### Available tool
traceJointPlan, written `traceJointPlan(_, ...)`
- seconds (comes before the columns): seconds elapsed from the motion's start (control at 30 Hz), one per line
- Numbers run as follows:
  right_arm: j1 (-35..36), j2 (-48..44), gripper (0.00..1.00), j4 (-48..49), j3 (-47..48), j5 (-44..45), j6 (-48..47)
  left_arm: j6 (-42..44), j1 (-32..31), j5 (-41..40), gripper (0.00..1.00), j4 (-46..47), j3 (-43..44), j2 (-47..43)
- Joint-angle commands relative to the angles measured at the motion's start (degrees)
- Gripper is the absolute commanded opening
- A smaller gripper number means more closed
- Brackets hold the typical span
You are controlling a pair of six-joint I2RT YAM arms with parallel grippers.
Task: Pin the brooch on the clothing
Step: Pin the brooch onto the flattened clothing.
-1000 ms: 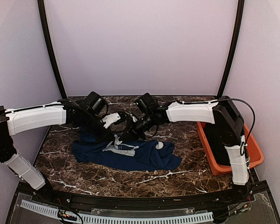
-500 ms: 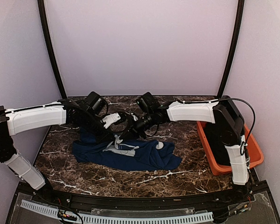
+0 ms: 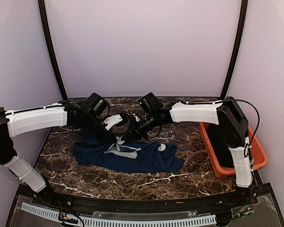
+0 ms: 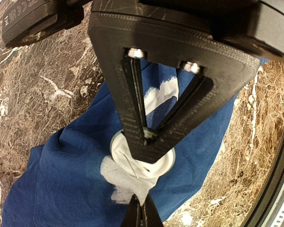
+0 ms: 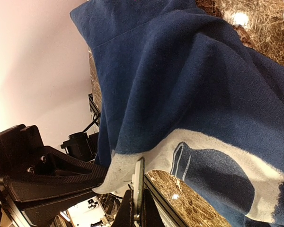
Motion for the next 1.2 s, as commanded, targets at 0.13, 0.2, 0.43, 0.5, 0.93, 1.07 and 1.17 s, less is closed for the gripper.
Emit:
traceJointPlan(0.13, 1.28, 0.02, 0.0, 0.18, 2.88, -0.68, -1.45, 0.21, 0.19, 1.46, 0.01, -0.71, 0.62, -0.23)
traceJointPlan(0.2, 1.37, 0.21, 0.0, -0.08, 3.31, -0.55, -1.72, 0.23, 0.23, 1.56, 0.01, -0.73, 0.62, -0.23)
traceJointPlan(0.43, 2.06, 1.13, 0.0, -3.71, 5.36, 0.06, -4.91, 0.14, 0.19, 0.99, 0.01, -0.74, 0.63, -0.39)
traceJointPlan(0.5, 2.29, 1.22, 0.0, -5.05, 5.5, 0.37, -6.26, 0.12, 0.2, 0.66, 0.01, -0.66, 0.56, -0.63)
traceJointPlan(0.93, 3.1, 1.33, 0.0, -10.47, 6.21, 1.35, -13.82, -0.04, 0.19, 0.46, 0.01, -0.3, 0.46, -0.51)
traceJointPlan(1.07, 3.44, 1.82, 0.0, -10.76, 7.21, 0.83, -14.35, -0.05, 0.19, 0.67, 0.01, -0.27, 0.45, -0.41)
traceJointPlan(1.17, 3.38, 2.01, 0.0, -11.08, 7.38, 0.97, -14.47, 0.01, 0.19, 0.83, 0.01, -0.17, 0.45, -0.47)
